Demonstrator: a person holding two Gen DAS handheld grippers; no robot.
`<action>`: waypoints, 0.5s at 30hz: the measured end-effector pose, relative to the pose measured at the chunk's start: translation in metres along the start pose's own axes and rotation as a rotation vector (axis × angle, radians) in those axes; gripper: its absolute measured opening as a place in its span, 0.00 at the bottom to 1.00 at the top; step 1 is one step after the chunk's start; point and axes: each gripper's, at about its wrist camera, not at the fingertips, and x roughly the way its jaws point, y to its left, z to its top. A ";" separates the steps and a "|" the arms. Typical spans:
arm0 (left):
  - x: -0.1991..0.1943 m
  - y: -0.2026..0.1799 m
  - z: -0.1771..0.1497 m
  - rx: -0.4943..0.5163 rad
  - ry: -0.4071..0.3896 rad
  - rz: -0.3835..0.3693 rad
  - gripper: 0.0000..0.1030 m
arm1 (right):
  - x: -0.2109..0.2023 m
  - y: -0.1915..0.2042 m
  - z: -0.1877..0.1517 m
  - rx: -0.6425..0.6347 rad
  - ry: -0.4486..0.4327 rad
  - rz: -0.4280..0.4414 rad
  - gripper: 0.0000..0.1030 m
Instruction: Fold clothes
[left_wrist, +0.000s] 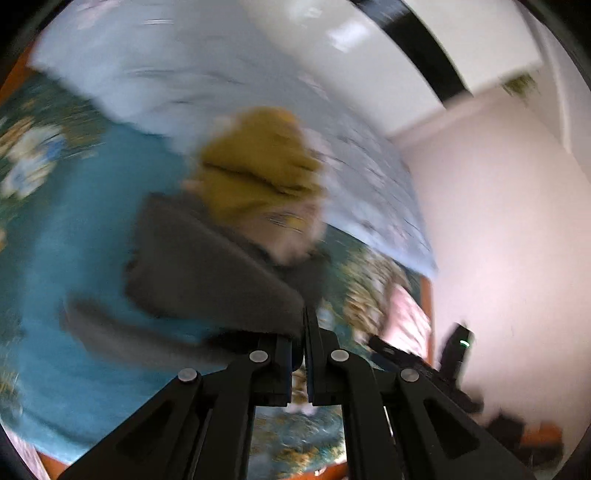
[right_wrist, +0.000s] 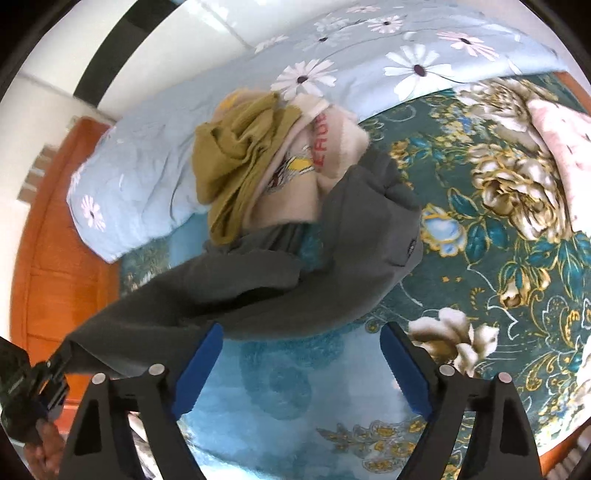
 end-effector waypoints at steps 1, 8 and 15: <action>0.006 -0.017 0.002 0.014 0.006 -0.061 0.04 | -0.007 -0.010 0.002 0.022 -0.019 -0.004 0.86; 0.086 -0.103 -0.022 0.109 0.173 -0.229 0.04 | -0.072 -0.098 0.008 0.220 -0.188 -0.073 0.85; 0.202 -0.085 -0.073 0.006 0.438 -0.040 0.04 | -0.091 -0.159 -0.020 0.351 -0.171 -0.125 0.85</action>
